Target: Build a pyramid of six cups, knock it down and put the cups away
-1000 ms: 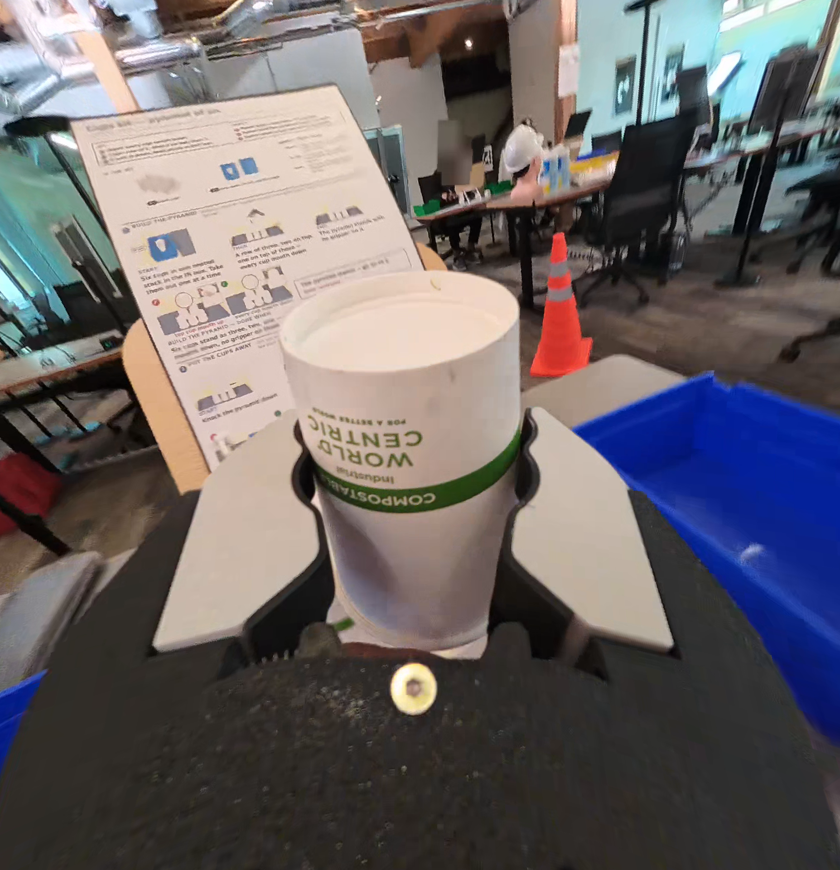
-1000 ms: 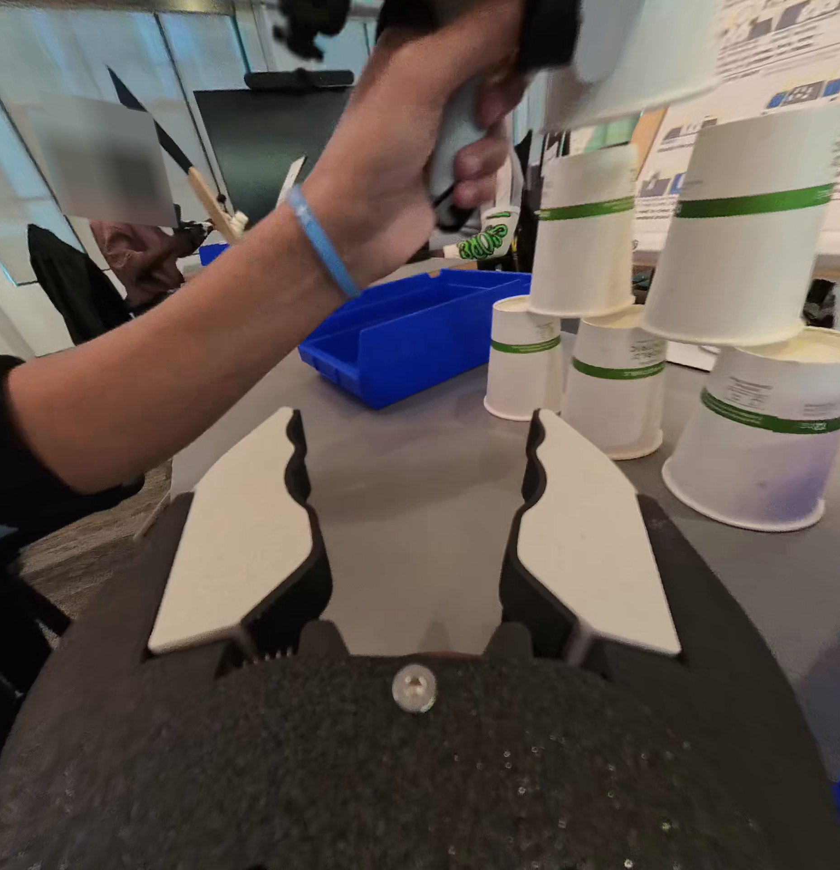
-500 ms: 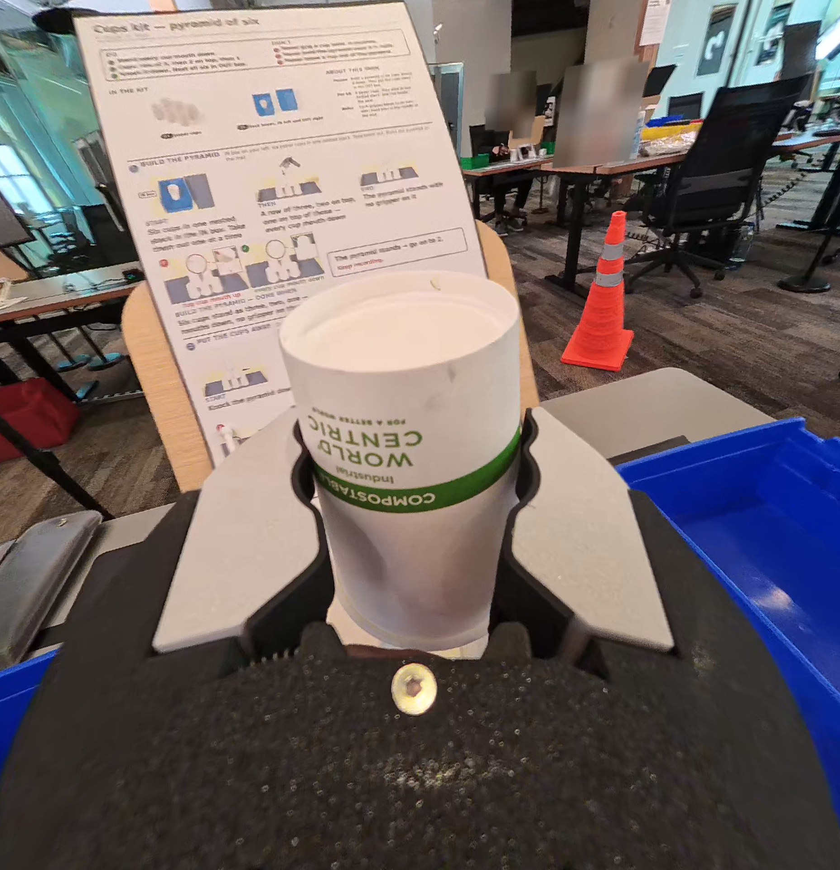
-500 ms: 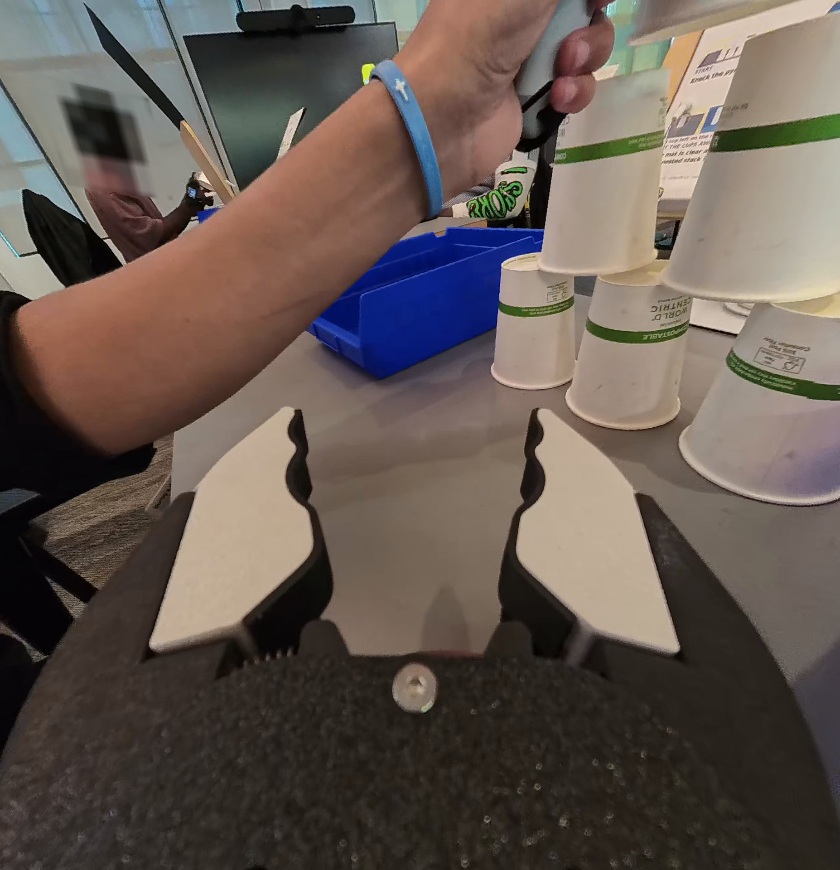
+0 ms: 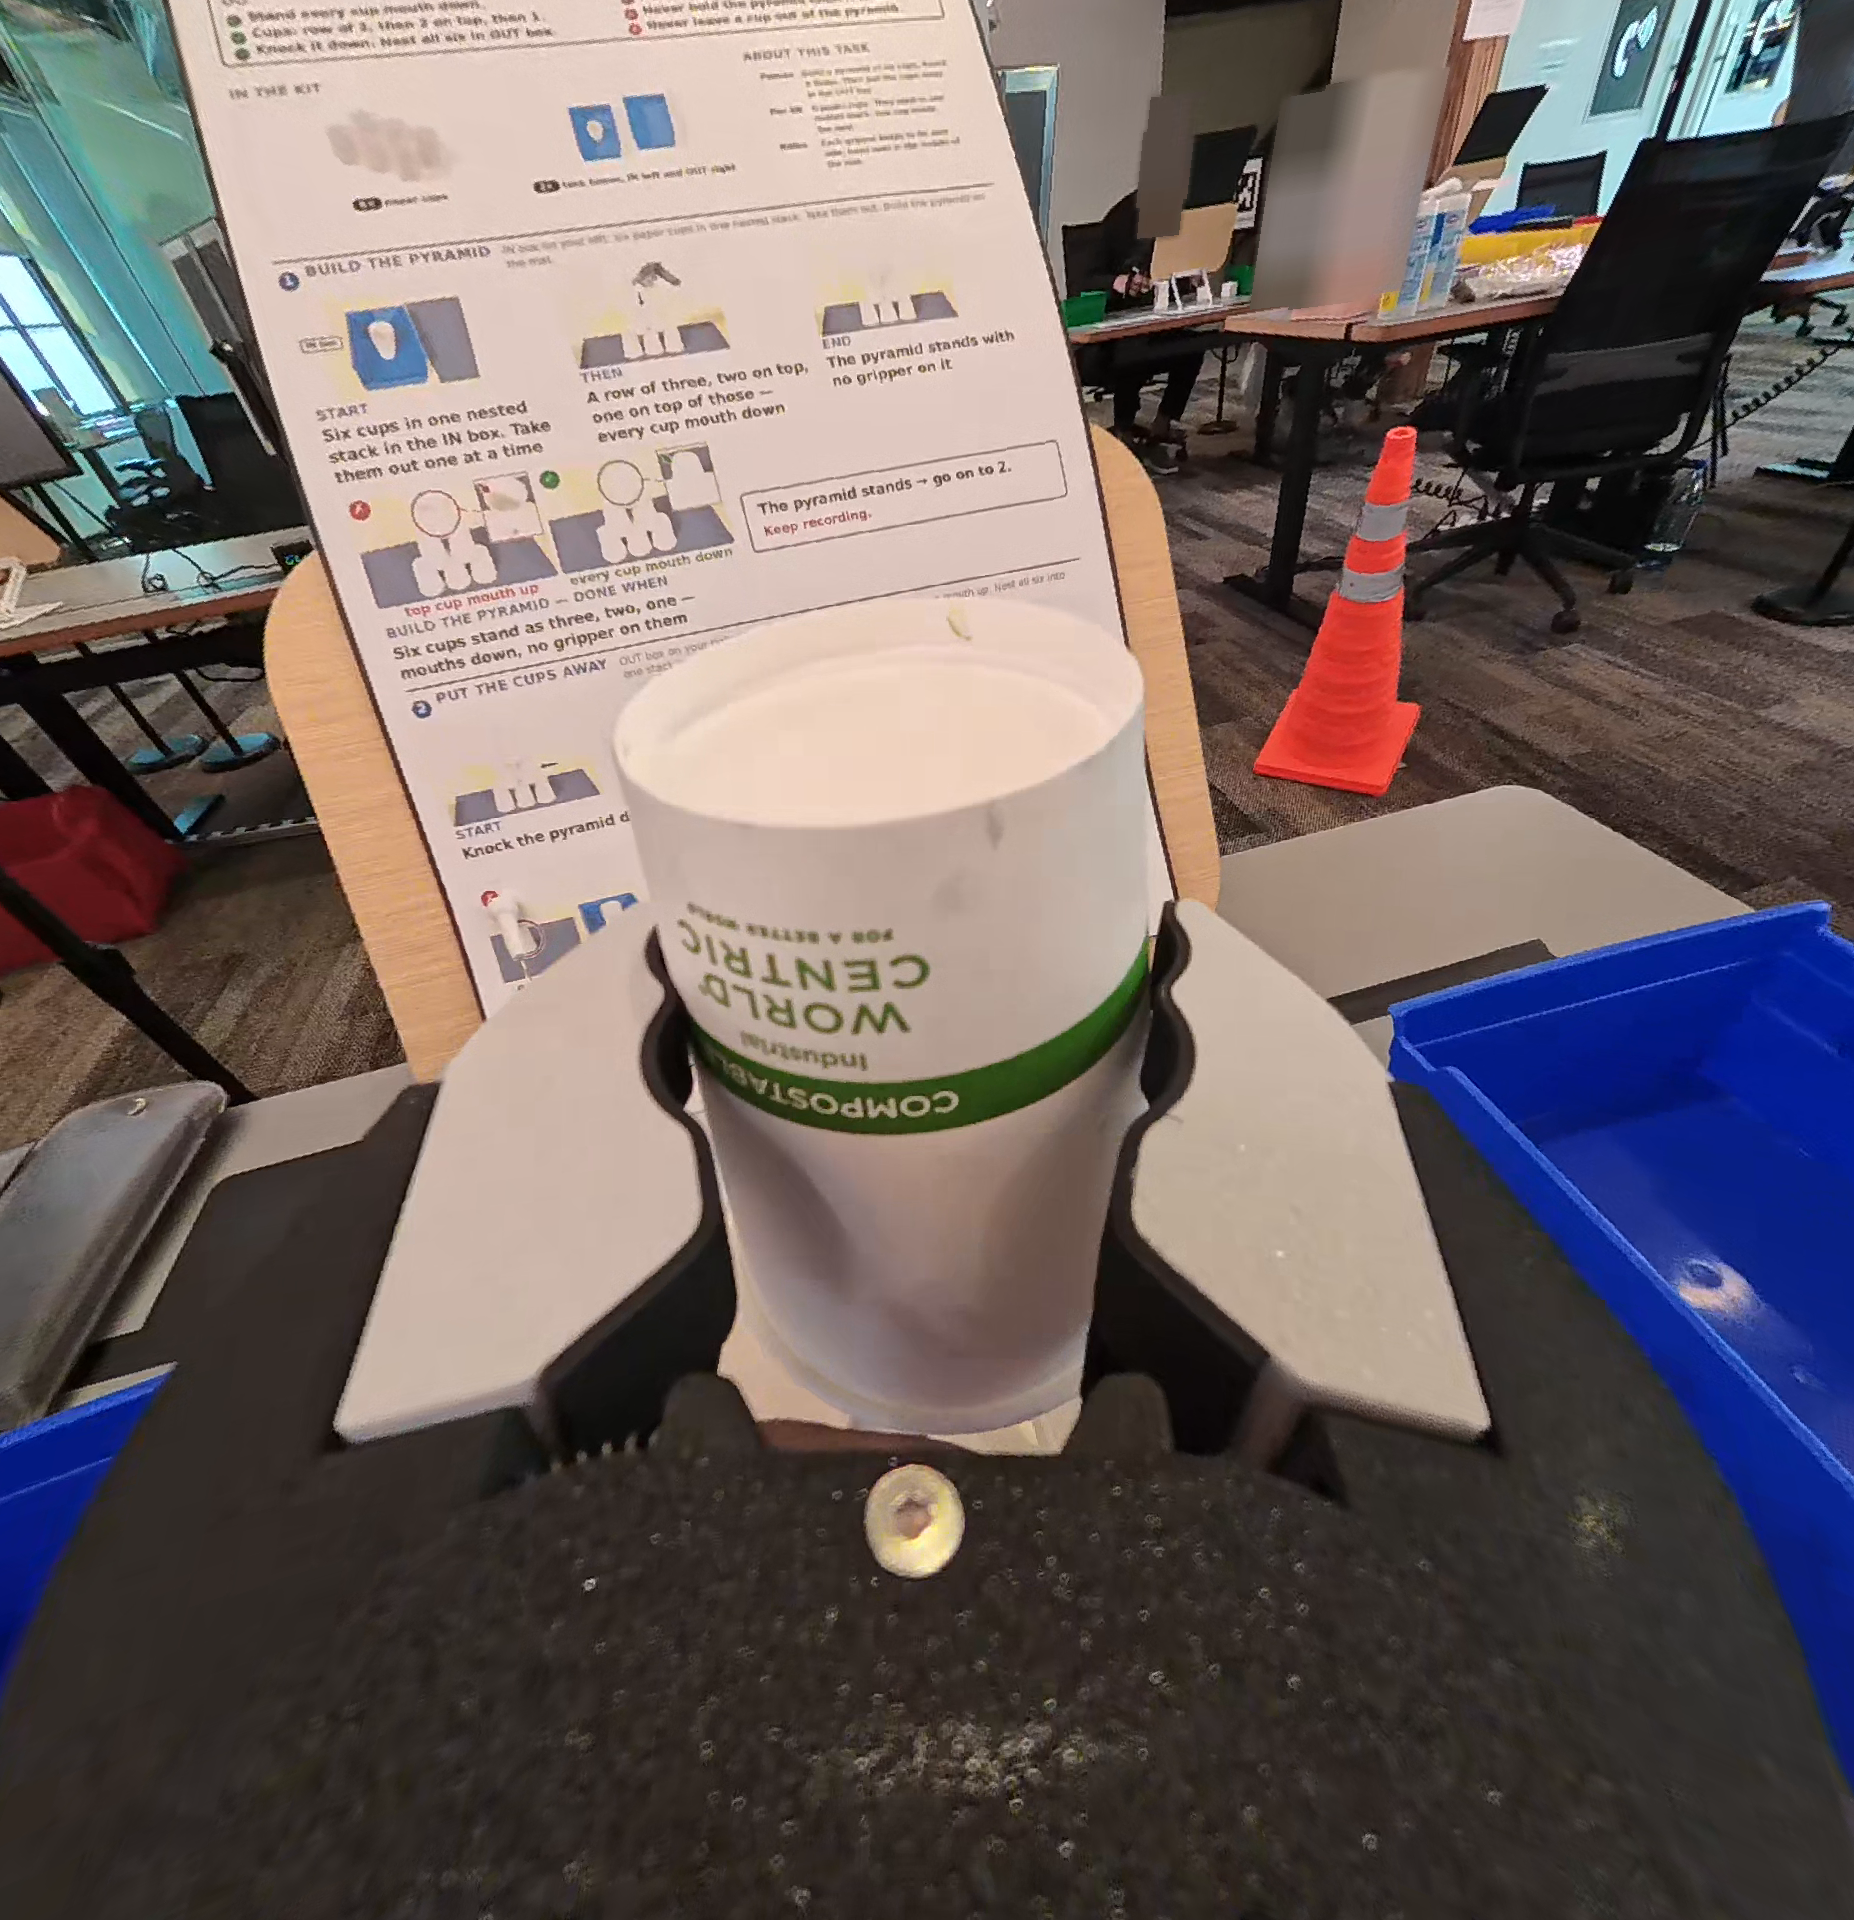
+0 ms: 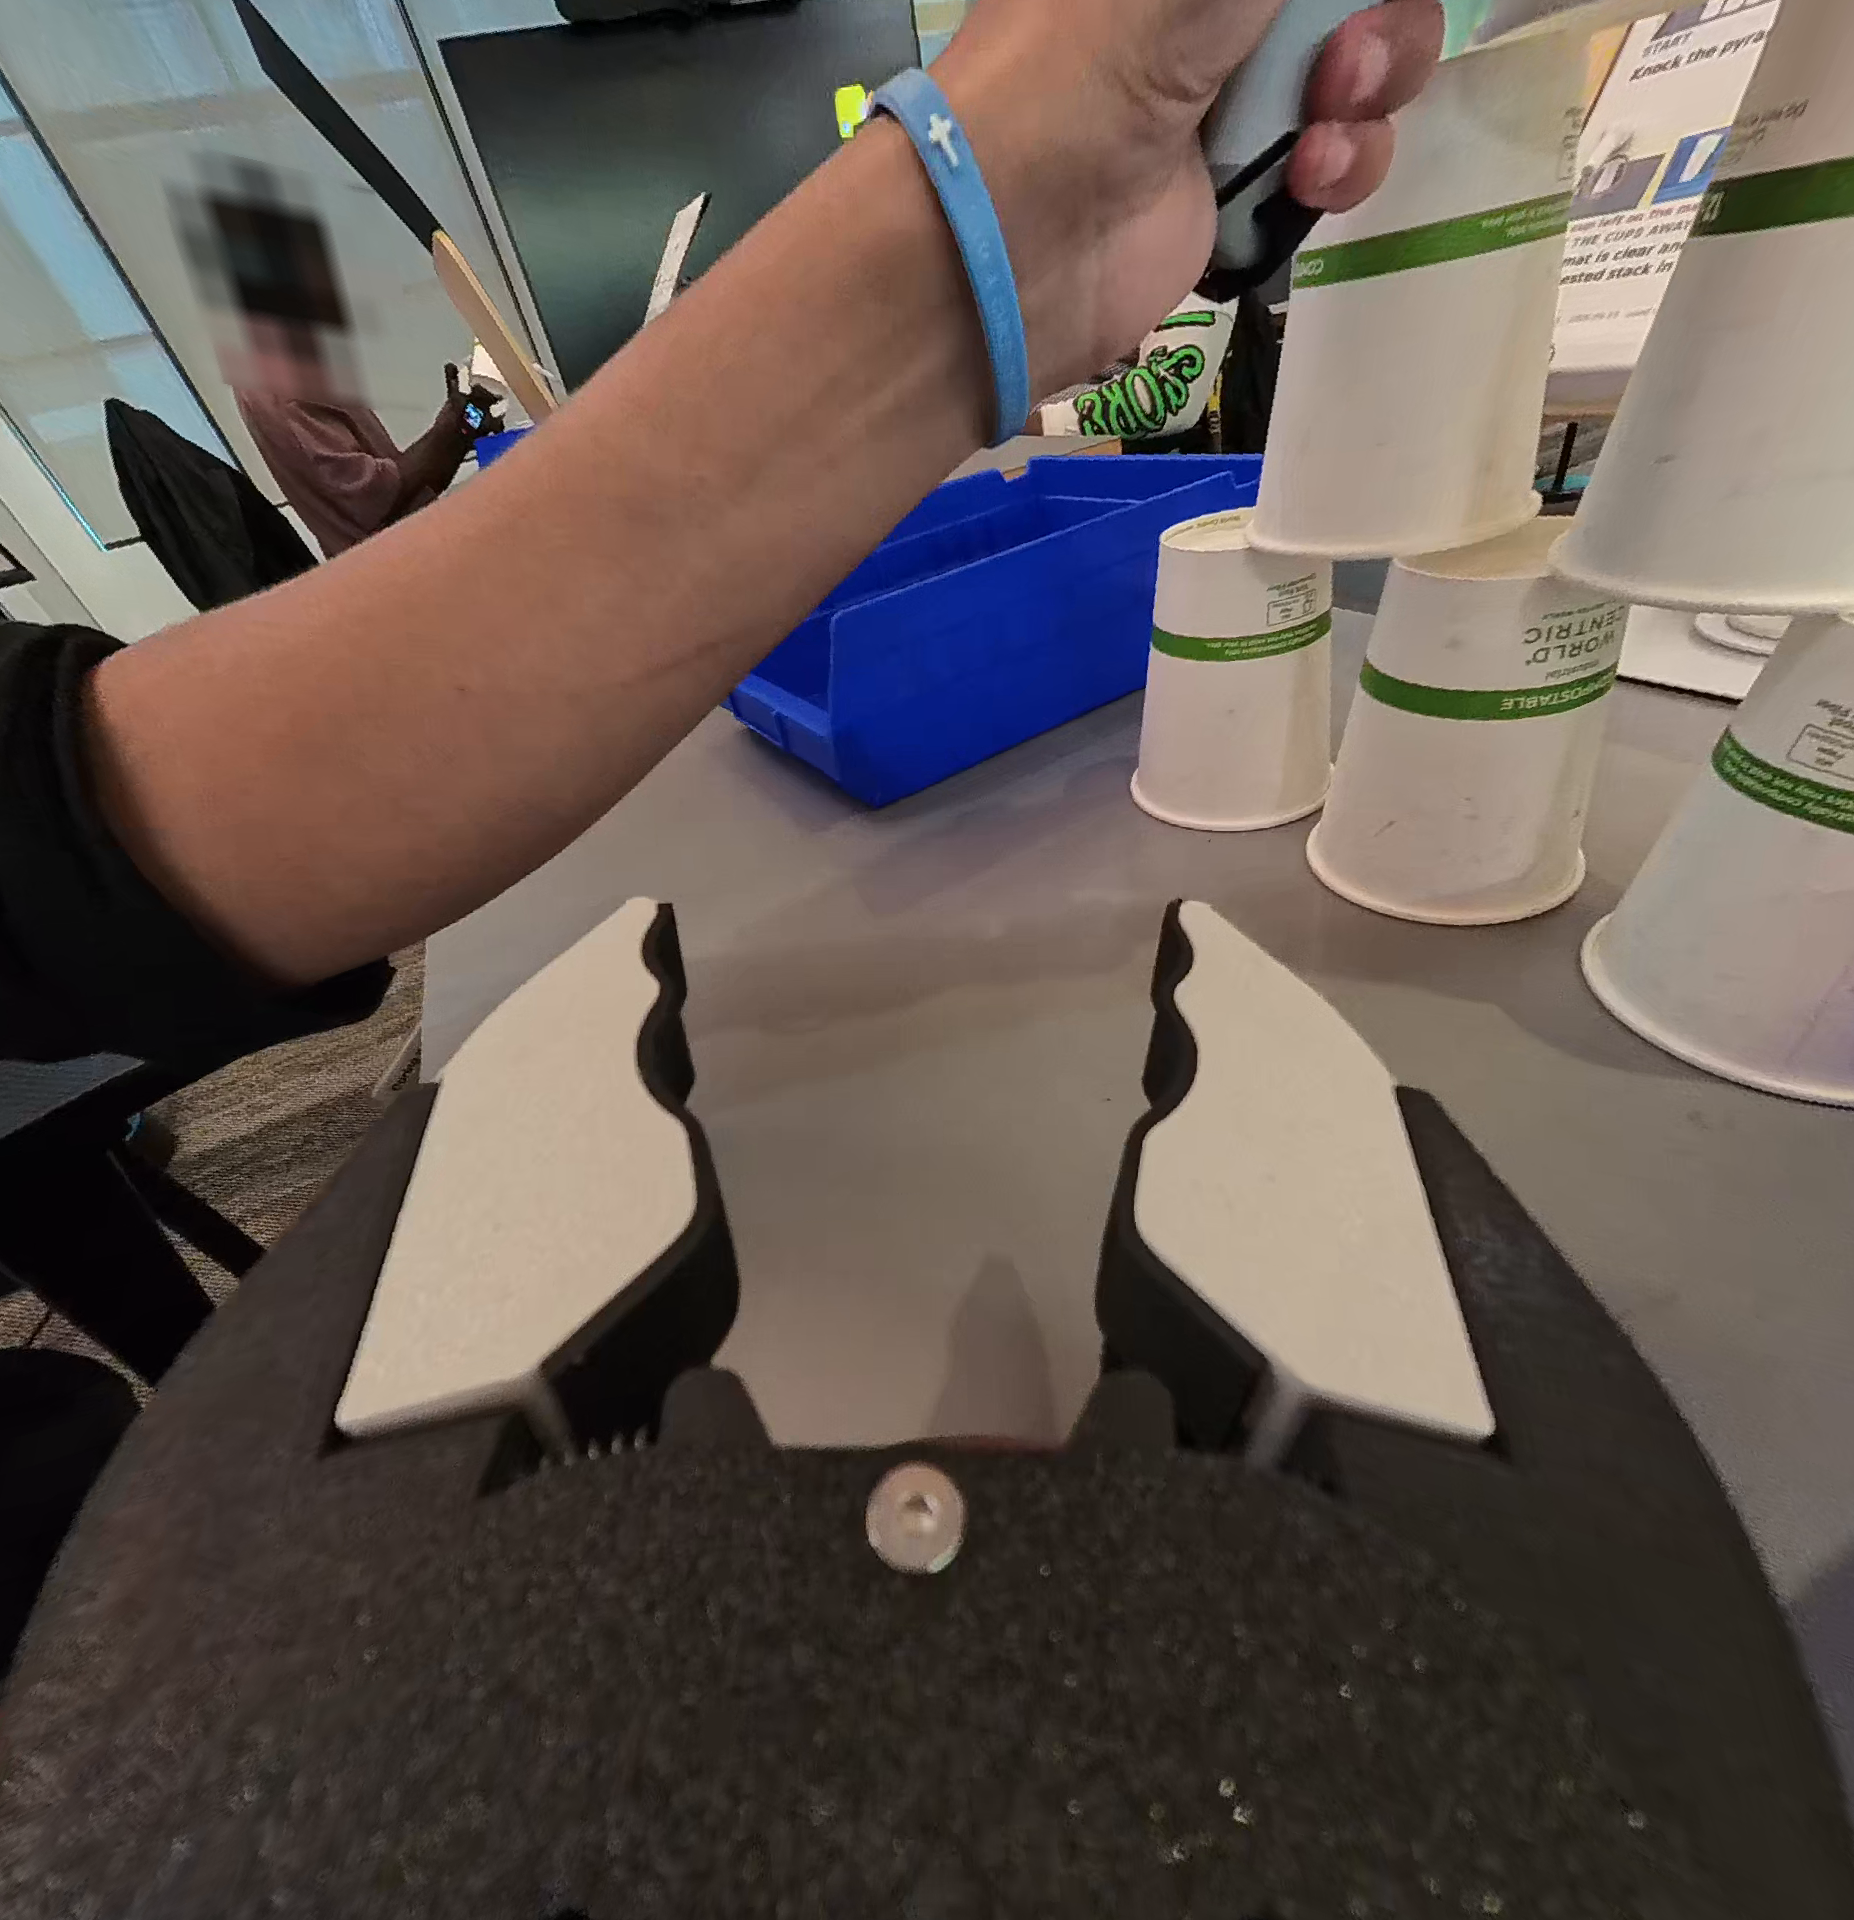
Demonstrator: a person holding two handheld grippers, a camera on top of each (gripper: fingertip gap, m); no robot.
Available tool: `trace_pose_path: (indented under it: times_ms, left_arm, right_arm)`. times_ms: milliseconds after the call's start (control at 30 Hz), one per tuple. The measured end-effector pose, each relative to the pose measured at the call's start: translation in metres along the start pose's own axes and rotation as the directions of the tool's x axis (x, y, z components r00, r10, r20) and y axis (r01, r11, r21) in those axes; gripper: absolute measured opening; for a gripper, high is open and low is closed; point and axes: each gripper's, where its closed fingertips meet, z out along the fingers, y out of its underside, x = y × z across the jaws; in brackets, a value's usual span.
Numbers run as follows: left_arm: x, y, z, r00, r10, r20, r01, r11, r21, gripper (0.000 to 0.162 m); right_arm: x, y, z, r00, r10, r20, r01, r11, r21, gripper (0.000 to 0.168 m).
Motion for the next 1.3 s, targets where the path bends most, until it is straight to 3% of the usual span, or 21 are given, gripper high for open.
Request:
trace_pose_path:
  times_ms: [367, 600, 700, 833, 933, 1033, 1133, 1300]
  left_arm:
    - [0.002, -0.01, -0.02, 0.998, 0.011, -0.066, -0.01, 1.0, 0.008, 0.094]
    - [-0.021, -0.011, -0.083, 0.991, 0.014, -0.135, -0.013, 1.0, 0.013, 0.094]
    - [-0.011, 0.032, -0.131, 0.959, -0.081, -0.272, 0.066, 0.996, -0.064, 0.077]
    - [0.025, 0.146, -0.199, 0.88, -0.235, -0.413, 0.14, 0.959, -0.248, 0.069]
    - [0.044, 0.214, -0.237, 0.853, -0.305, -0.423, 0.185, 0.935, -0.302, 0.069]
    - [0.046, 0.23, -0.25, 0.856, -0.278, -0.437, 0.144, 0.938, -0.314, 0.07]
    - [0.044, 0.228, -0.244, 0.856, -0.268, -0.442, 0.154, 0.948, -0.278, 0.07]
    - [0.056, 0.239, -0.24, 0.838, -0.276, -0.471, 0.126, 0.937, -0.326, 0.072]
  right_arm:
    - [0.004, 0.0, -0.002, 0.999, 0.035, 0.005, -0.035, 0.999, 0.006, 0.086]
    - [0.013, -0.002, -0.006, 0.999, 0.039, -0.028, -0.039, 0.999, 0.013, 0.085]
    - [0.015, -0.001, -0.007, 0.998, 0.024, -0.049, -0.024, 1.0, -0.001, 0.084]
    - [0.014, 0.001, -0.007, 0.997, -0.024, -0.072, 0.022, 0.999, -0.024, 0.083]
    - [0.013, 0.005, -0.005, 0.995, -0.058, -0.084, 0.054, 0.997, -0.05, 0.083]
    - [0.014, 0.006, -0.004, 0.994, -0.069, -0.084, 0.063, 0.996, -0.063, 0.084]
    - [0.015, 0.006, -0.003, 0.993, -0.075, -0.087, 0.069, 0.995, -0.073, 0.083]
    - [0.015, 0.012, -0.002, 0.989, -0.112, -0.097, 0.102, 0.989, -0.103, 0.081]
